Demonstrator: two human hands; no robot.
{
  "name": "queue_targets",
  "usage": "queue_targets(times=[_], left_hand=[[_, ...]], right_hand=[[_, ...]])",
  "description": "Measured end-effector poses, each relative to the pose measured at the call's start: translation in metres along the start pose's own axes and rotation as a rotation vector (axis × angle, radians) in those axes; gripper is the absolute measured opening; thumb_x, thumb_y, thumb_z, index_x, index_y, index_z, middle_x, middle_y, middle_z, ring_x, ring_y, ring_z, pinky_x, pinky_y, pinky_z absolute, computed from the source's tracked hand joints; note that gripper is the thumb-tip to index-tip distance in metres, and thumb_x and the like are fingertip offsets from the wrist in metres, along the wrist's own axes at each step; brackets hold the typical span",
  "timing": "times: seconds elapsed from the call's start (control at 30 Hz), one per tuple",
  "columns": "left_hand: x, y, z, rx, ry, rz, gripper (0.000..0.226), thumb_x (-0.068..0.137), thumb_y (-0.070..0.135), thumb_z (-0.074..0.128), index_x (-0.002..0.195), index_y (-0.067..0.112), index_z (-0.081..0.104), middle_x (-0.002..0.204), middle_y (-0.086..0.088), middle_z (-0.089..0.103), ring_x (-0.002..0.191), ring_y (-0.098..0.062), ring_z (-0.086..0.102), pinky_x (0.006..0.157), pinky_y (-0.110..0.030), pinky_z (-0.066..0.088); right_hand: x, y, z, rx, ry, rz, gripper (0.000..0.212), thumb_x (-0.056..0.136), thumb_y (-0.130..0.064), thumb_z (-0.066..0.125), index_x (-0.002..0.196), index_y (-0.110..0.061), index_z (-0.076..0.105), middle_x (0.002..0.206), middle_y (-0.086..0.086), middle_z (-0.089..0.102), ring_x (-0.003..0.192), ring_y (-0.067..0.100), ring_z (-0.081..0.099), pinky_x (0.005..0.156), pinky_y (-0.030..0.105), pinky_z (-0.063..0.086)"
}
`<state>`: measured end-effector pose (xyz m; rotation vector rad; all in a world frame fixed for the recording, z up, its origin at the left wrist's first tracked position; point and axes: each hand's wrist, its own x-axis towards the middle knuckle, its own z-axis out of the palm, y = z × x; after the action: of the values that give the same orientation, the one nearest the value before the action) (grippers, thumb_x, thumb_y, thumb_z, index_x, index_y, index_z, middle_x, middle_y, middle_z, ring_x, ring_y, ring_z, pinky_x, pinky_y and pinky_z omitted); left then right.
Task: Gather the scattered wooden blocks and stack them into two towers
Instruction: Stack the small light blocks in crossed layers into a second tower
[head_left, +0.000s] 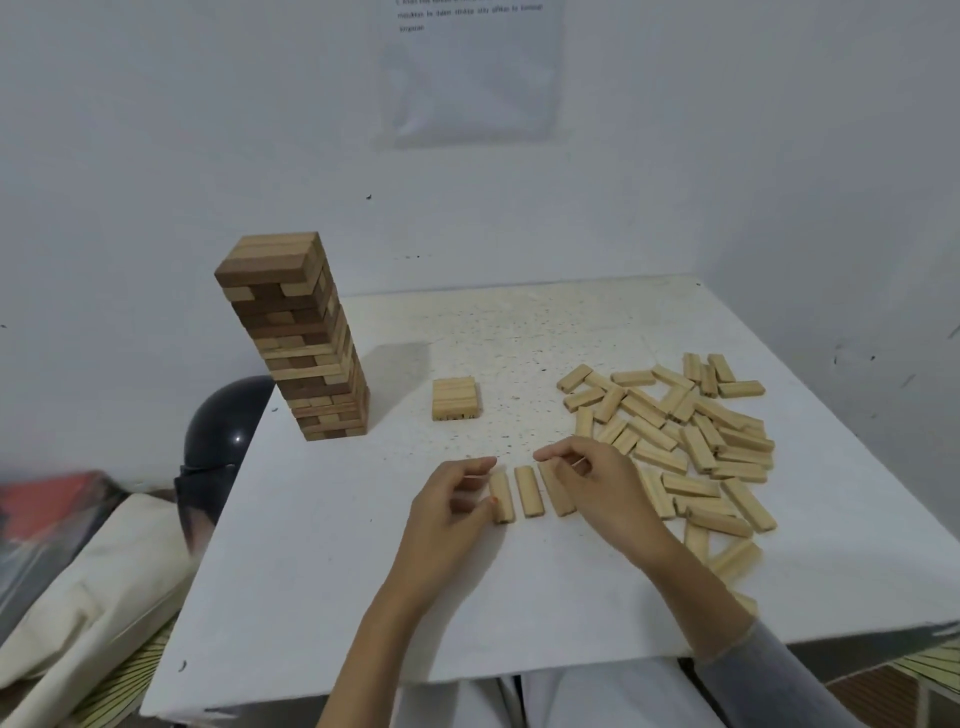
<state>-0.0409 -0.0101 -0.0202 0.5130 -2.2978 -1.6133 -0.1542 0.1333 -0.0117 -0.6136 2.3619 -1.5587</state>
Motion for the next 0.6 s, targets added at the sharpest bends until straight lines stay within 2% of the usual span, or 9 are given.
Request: queue_targets(times=[0.1, 0.17, 0.23, 0.3, 0.37, 0.43, 0.6], left_hand=[[-0.001, 0.0, -0.007, 0.052, -0.091, 0.01, 0.047, 0.085, 0.01, 0.07, 0.124, 0.032, 0.056, 0.117, 0.012, 0.058, 0.102, 0.005, 0.054, 0.083, -0.007, 0.043], [0.0, -0.001, -0.01, 0.089, -0.125, 0.014, 0.055, 0.083, 0.016, 0.075, 0.13, 0.034, 0.052, 0.118, 0.016, 0.056, 0.101, 0.008, 0.052, 0.083, -0.007, 0.043], [0.002, -0.002, -0.01, 0.125, -0.149, 0.043, 0.062, 0.079, 0.02, 0.079, 0.133, 0.033, 0.05, 0.122, 0.018, 0.056, 0.105, 0.009, 0.051, 0.084, -0.008, 0.042], [0.006, -0.003, -0.009, 0.136, -0.163, 0.059, 0.066, 0.077, 0.019, 0.081, 0.133, 0.033, 0.05, 0.122, 0.018, 0.058, 0.108, 0.007, 0.052, 0.085, -0.008, 0.042], [0.009, -0.003, -0.006, 0.129, -0.157, 0.071, 0.065, 0.076, 0.018, 0.082, 0.131, 0.034, 0.051, 0.119, 0.017, 0.061, 0.107, 0.006, 0.053, 0.084, -0.008, 0.041], [0.01, -0.003, -0.003, 0.122, -0.145, 0.08, 0.064, 0.075, 0.017, 0.082, 0.129, 0.033, 0.052, 0.118, 0.017, 0.062, 0.106, 0.005, 0.054, 0.083, -0.008, 0.041], [0.011, -0.006, 0.001, 0.111, -0.108, 0.101, 0.062, 0.074, 0.016, 0.083, 0.126, 0.035, 0.054, 0.116, 0.017, 0.063, 0.104, 0.006, 0.054, 0.083, -0.007, 0.041]], right_hand=[[0.005, 0.004, -0.007, -0.026, -0.025, 0.019, 0.021, 0.093, -0.006, 0.056, 0.099, -0.021, 0.069, 0.091, -0.004, 0.064, 0.058, -0.007, 0.05, 0.058, 0.006, 0.042], [0.005, 0.005, -0.015, -0.09, -0.122, -0.046, 0.026, 0.092, -0.01, 0.059, 0.109, -0.029, 0.062, 0.108, -0.006, 0.058, 0.068, -0.006, 0.053, 0.065, 0.009, 0.045], [0.005, 0.004, -0.026, -0.218, -0.355, -0.102, 0.046, 0.088, -0.021, 0.067, 0.127, -0.038, 0.047, 0.124, -0.015, 0.047, 0.091, -0.008, 0.05, 0.075, 0.011, 0.046], [0.005, 0.004, -0.033, -0.335, -0.535, -0.127, 0.071, 0.084, -0.024, 0.072, 0.138, -0.045, 0.032, 0.128, -0.024, 0.041, 0.103, -0.013, 0.042, 0.08, 0.009, 0.042], [0.007, 0.005, -0.033, -0.336, -0.54, -0.162, 0.078, 0.082, -0.02, 0.075, 0.141, -0.045, 0.03, 0.128, -0.024, 0.044, 0.104, -0.01, 0.042, 0.081, 0.01, 0.042], [0.009, 0.005, -0.029, -0.264, -0.497, -0.172, 0.076, 0.079, -0.017, 0.077, 0.139, -0.041, 0.036, 0.123, -0.019, 0.051, 0.099, -0.005, 0.046, 0.082, 0.016, 0.045], [0.012, 0.005, -0.02, -0.189, -0.427, -0.199, 0.079, 0.071, -0.02, 0.085, 0.134, -0.04, 0.043, 0.113, -0.013, 0.056, 0.09, 0.002, 0.05, 0.076, 0.018, 0.048]])
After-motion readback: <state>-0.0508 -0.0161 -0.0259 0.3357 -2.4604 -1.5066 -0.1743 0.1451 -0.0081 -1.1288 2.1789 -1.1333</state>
